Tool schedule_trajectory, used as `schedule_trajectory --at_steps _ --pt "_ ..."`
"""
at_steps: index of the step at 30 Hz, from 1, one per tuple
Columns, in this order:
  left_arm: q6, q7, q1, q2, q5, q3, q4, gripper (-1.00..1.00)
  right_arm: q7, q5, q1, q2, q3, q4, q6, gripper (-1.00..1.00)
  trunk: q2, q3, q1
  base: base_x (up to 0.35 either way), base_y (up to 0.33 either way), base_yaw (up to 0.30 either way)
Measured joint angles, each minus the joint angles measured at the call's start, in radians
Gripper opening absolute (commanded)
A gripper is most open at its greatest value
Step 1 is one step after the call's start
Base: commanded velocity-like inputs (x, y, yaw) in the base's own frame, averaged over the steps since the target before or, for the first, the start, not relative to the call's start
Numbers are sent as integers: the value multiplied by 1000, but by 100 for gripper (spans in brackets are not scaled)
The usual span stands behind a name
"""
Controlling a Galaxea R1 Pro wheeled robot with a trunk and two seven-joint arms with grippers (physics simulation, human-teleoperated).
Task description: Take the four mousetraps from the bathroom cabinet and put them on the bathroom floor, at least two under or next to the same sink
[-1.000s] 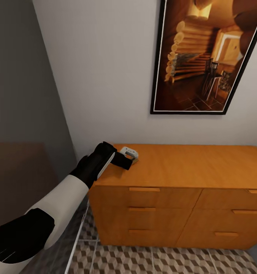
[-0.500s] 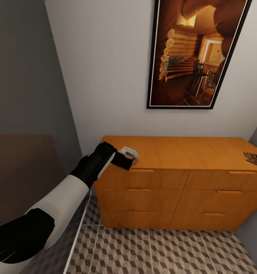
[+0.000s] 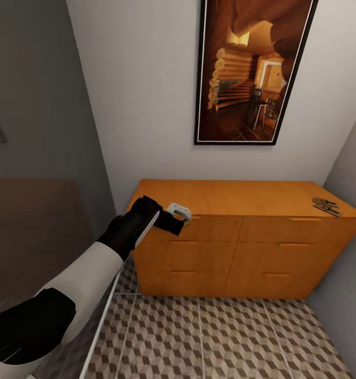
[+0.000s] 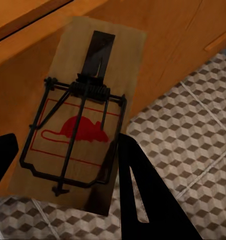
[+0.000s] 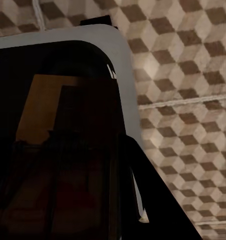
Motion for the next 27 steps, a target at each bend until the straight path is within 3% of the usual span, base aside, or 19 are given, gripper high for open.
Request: schedule_trajectory --at_steps 9,18,21,27 --pt "0 0 0 0 1 0 10 -100 -1 0 0 0 0 -1 0 -100 0 0 0 -321 -111 0" --pt "-16 -1 0 -1 0 -2 126 -100 -7 1 0 1 0 -4 -1 -100 0 0 -1 -45 -17 0" --pt "-74 0 0 -1 0 -10 193 -100 -9 2 0 -1 0 -5 -1 -100 0 0 -1 -3 -1 0" --pt "-295 1 25 -6 -1 -14 431 -100 -9 2 0 -5 -4 -16 -55 -100 0 0 -1 0 0 0"
